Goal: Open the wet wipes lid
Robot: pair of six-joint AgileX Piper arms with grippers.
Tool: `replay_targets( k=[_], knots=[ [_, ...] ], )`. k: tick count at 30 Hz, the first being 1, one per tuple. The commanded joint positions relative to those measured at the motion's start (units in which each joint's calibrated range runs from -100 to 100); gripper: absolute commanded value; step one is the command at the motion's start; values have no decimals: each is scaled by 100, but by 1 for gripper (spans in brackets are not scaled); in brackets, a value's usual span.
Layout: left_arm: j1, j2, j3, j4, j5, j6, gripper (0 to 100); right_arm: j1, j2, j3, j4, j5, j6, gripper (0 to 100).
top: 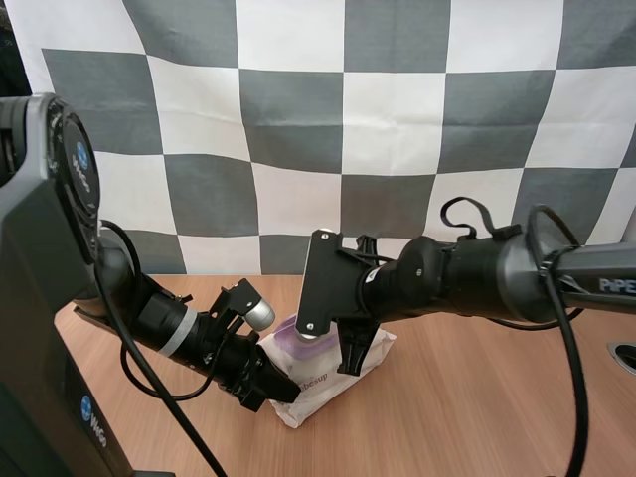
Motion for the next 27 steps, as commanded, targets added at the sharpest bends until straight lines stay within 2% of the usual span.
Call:
replay_targets(
  k=[1, 17, 27],
  knots=[
    [0, -3, 2, -7, 0, 4, 0, 4, 346, -246, 18, -245, -5, 0],
    [0, -3, 2, 4, 0, 36, 0, 4, 1448, -1345, 61, -312, -5, 0],
    [0, -3, 2, 30, 0, 36, 0, 4, 2067, -1727, 61, -473, -5, 0]
  ],
)
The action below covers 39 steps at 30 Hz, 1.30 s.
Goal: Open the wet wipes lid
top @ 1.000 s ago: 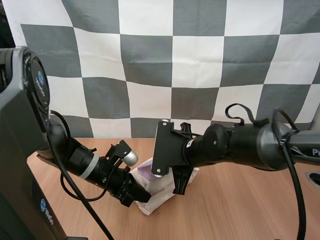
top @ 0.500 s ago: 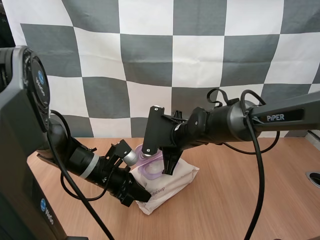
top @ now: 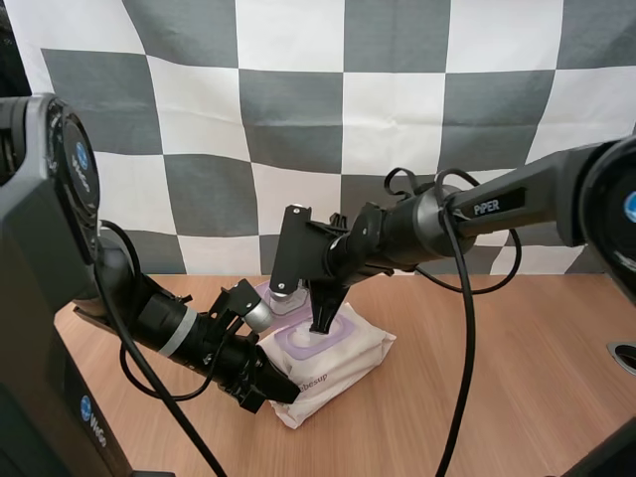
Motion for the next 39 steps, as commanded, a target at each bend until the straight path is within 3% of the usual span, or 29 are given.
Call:
replay_targets(
  k=[1, 12, 17, 19, 20, 22, 24, 25, 27, 28, 32, 39],
  knots=[
    [0, -3, 2, 8, 0, 4, 0, 4, 94, -95, 4, 20, -5, 0],
    [0, -3, 2, 18, 0, 4, 0, -12, 158, -244, 4, 74, 10, 0],
    [0, -40, 2, 36, -457, -49, 0, -129, -347, -244, 14, 165, 558, 0],
    [0, -158, -13, 48, -544, -211, 7, -190, -634, -244, 14, 239, 750, 0],
    [0, -221, -23, 48, -621, -288, 14, -216, -787, -244, 14, 308, 818, 7],
    [0, -432, -23, 56, -755, -480, 34, -263, -1077, -244, 14, 478, 995, 40],
    [0, -693, -23, 69, -912, -649, 57, -295, -1333, -244, 14, 518, 1416, 87],
    [0, -854, -23, 69, -983, -766, 69, -314, -1431, -244, 14, 518, 1601, 100],
    [0, -1223, -23, 69, -1135, -983, 93, -362, -1695, -244, -50, 581, 1896, 100],
    [0, -1442, -23, 69, -1270, -1101, 99, -388, -1846, -244, -106, 614, 1997, 100],
    [0, -2414, -115, 250, -1834, -1526, 100, -502, -2538, -244, -713, 777, 2565, 100],
    [0, -4363, -885, 562, -3140, -3111, 100, -887, -4163, -244, -1481, 1578, 3688, 100]
  ],
)
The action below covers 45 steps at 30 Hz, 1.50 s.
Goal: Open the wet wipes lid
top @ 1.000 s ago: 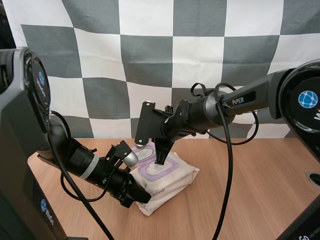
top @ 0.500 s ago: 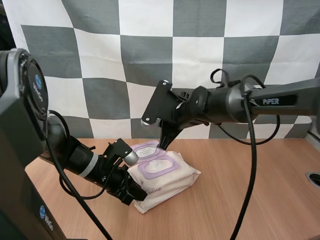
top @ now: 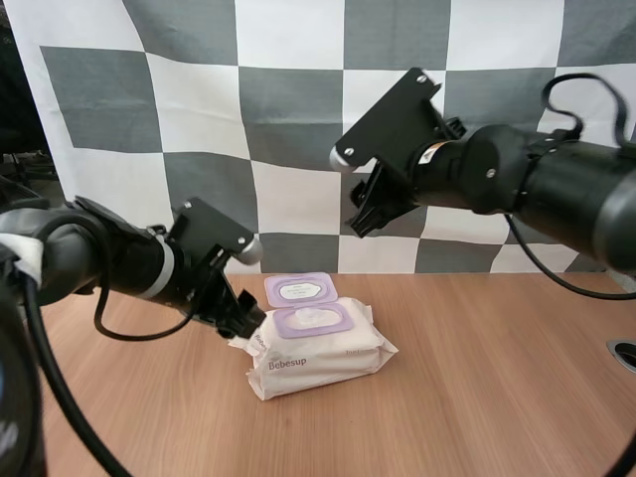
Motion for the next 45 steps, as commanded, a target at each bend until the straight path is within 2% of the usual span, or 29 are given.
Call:
replay_targets(
  k=[1, 7, 9, 12, 16, 20, 24, 29, 32, 35, 39, 45],
  knots=[
    [0, -1562, -323, 12, -644, -1117, 100, -183, -960, -2, -207, 380, 585, 100],
    [0, -3281, -500, 10, -2212, -2742, 100, -592, -2418, -2, -295, 1637, 1173, 100],
    [0, -3776, -424, 14, -2541, -3136, 100, -709, -2878, -2, -295, 2261, 1571, 100],
    [0, -4536, -98, 134, -3261, -3226, 100, -866, -3314, 28, -295, 3000, 2013, 100],
    [0, -5389, 566, 546, -4274, -3226, 100, -1028, -4128, 280, -284, 3016, 2053, 100],
    [0, -6183, 1392, 581, -4519, -3310, 100, -1083, -5244, 714, -256, 2143, 2053, 100],
    [0, -6597, 2105, 581, -4477, -3581, 100, -1083, -6165, 1584, 117, 992, 2063, 100],
    [0, -6623, 2662, 614, -4459, -3541, 100, -1073, -6037, 2608, -14, 949, 2276, 100],
    [0, -6623, 2824, 577, -4362, -3150, 100, -1073, -5950, 3031, -181, 410, 2233, 100],
    [0, -6623, 2972, 268, -3884, -3161, 100, -1073, -5941, 3513, -138, -96, 2276, 100],
    [0, -6623, 3193, 261, -3136, -3161, 100, -1073, -5941, 4193, -53, -749, 2276, 100],
    [0, -6623, 3710, 274, -3278, -3145, 100, -1073, -5941, 5037, -33, -1724, 2276, 100]
  ],
)
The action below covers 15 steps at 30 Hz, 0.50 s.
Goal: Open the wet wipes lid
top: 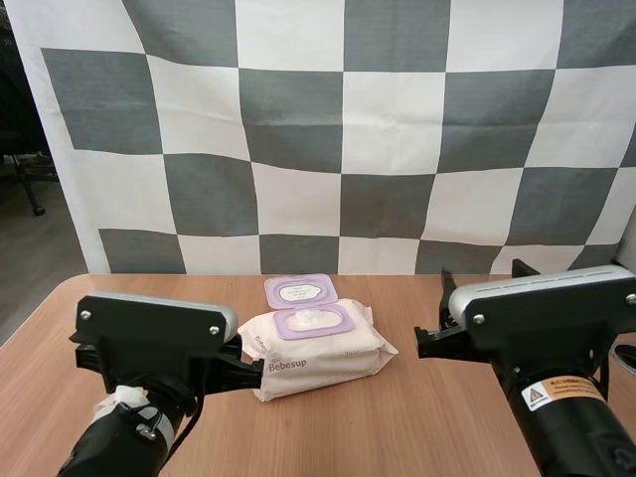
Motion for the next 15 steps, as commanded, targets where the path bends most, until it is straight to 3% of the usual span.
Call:
replay_targets(
  k=[1, 15],
  knots=[
    [0, -4, 165, 12, -181, 63, 100, 0, -10, 403, 72, -298, 4, 100],
    [0, -4, 385, -17, -313, 64, 100, 0, -38, 532, 87, -321, 4, 100]
  ],
)
